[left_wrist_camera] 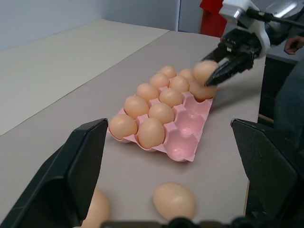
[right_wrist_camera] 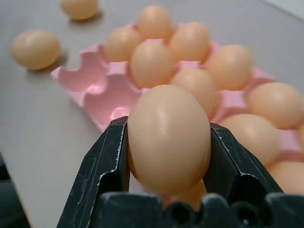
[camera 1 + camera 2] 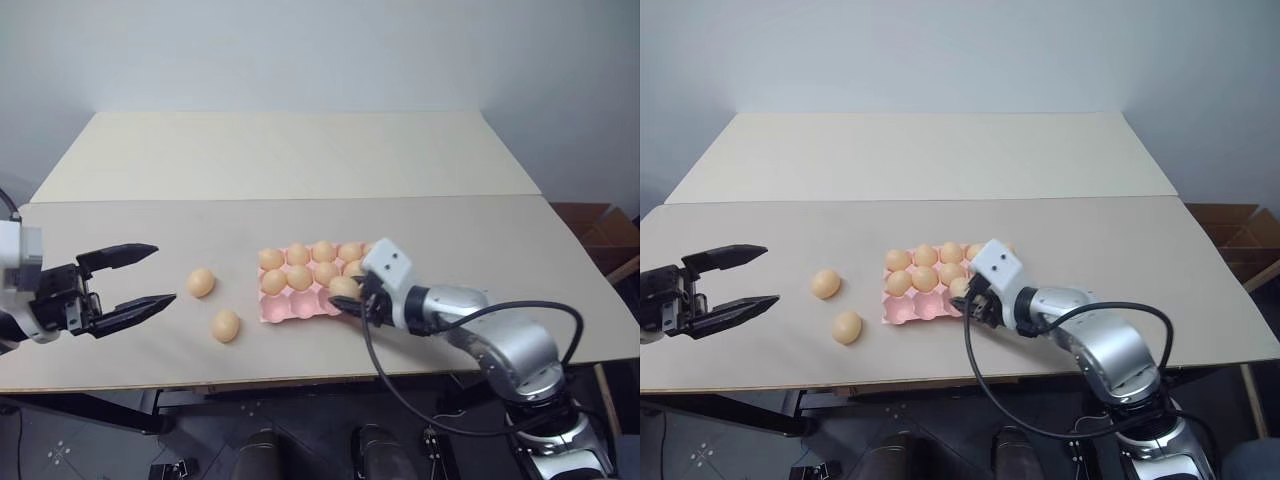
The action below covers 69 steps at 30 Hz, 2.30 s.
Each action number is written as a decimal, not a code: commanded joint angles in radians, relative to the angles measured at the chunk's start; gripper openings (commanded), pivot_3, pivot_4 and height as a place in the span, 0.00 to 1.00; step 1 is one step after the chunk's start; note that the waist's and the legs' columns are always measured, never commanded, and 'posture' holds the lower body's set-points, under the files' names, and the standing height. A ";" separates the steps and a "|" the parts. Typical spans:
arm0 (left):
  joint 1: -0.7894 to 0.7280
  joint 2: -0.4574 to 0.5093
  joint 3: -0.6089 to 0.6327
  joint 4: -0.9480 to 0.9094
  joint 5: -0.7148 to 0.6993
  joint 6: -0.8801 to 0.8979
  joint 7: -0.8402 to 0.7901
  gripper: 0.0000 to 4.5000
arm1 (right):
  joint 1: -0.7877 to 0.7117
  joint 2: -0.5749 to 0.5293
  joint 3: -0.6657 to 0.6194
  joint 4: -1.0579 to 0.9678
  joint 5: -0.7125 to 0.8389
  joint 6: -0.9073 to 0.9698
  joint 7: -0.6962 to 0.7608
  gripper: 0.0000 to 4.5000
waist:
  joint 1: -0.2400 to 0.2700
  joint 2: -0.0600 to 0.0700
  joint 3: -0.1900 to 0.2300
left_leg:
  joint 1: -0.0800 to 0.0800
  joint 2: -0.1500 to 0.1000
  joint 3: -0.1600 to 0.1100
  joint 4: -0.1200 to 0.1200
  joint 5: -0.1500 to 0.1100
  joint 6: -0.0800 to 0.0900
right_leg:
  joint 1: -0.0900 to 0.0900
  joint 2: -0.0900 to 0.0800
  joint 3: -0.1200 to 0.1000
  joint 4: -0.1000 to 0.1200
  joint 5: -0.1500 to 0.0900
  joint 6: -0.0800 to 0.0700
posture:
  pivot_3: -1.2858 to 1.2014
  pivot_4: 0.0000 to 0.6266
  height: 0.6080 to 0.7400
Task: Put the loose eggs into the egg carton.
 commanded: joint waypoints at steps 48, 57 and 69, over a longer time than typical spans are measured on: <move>0.033 -0.007 -0.078 0.086 0.135 0.028 0.088 1.00 | 0.421 -0.417 -0.700 0.173 0.124 -0.511 0.449 0.99 | 0.016 -0.001 0.000 | 0.003 0.005 0.010 -0.003 0.000 -0.001 | 0.000 0.004 0.003 -0.001 -0.005 -0.001 | 0.52 0.24 1.00; 0.030 -0.080 -0.319 -0.094 0.217 0.061 0.209 1.00 | 0.427 -0.407 -0.695 0.122 0.139 -0.495 0.424 0.99 | 0.016 -0.001 0.000 | 0.003 0.006 0.011 -0.003 -0.001 -0.002 | 0.000 0.006 0.003 -0.001 -0.003 -0.004 | 0.52 0.24 1.00; 0.017 -0.148 -0.443 -0.103 0.346 0.095 0.413 0.71 | 0.460 -0.407 -0.747 0.033 0.209 -0.465 0.365 1.00 | 0.018 -0.001 0.000 | 0.003 0.007 0.010 -0.003 -0.001 -0.002 | 0.000 0.010 0.005 -0.002 0.000 0.001 | 0.52 0.24 1.00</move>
